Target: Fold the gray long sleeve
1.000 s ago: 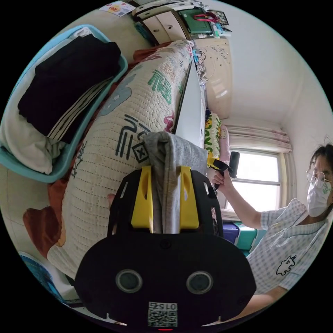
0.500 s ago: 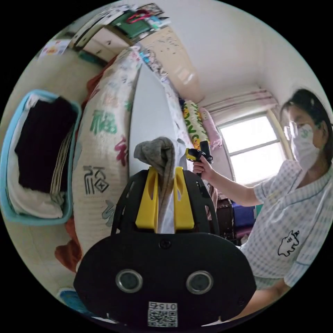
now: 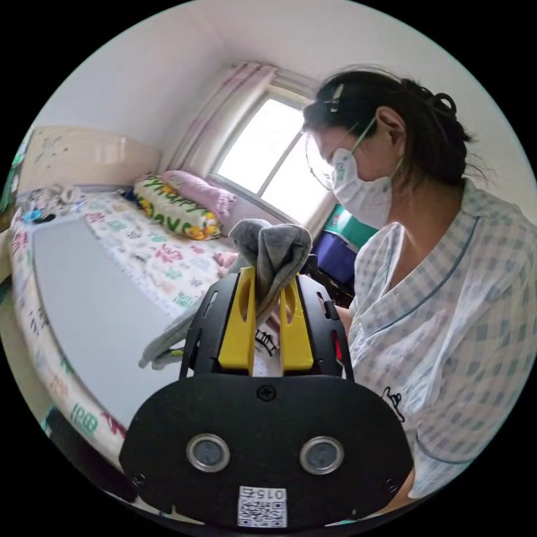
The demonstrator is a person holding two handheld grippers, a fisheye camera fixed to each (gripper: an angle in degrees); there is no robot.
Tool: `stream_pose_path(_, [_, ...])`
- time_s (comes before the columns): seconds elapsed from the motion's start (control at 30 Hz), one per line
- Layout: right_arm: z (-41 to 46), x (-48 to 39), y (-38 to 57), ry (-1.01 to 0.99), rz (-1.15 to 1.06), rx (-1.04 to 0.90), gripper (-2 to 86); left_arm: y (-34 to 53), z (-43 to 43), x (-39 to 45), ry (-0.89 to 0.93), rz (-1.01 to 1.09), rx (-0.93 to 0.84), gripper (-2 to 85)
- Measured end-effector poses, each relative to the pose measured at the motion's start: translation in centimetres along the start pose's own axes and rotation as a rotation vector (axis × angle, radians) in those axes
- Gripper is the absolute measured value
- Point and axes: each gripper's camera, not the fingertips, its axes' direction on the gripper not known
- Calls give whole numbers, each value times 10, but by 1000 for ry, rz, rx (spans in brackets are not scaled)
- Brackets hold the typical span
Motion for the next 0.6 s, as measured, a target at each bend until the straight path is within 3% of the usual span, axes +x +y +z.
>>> stream_pose_path(0.17, [132, 43, -93, 321, -84, -15, 68, -161, -60, -9, 252, 54, -107, 65])
stream_pose_path(0.3, [228, 55, -148, 394, -204, -39, 68, -273, -60, 37, 460, 76, -241, 63])
stream_pose_path(0.4, [309, 40, -180, 327, -335, -88, 69, -335, -37, 156, 588, 139, -360, 62])
stream_pose_path(0.47, [372, 15, -190, 188, -468, -177, 70, -349, -3, 307, 657, 275, -429, 63])
stream_pose_path(0.57, [414, -8, -198, 20, -630, -253, 72, -347, 66, 473, 701, 424, -518, 66])
stream_pose_path(0.6, [416, -9, -204, 0, -639, -258, 72, -352, 79, 491, 696, 422, -520, 66])
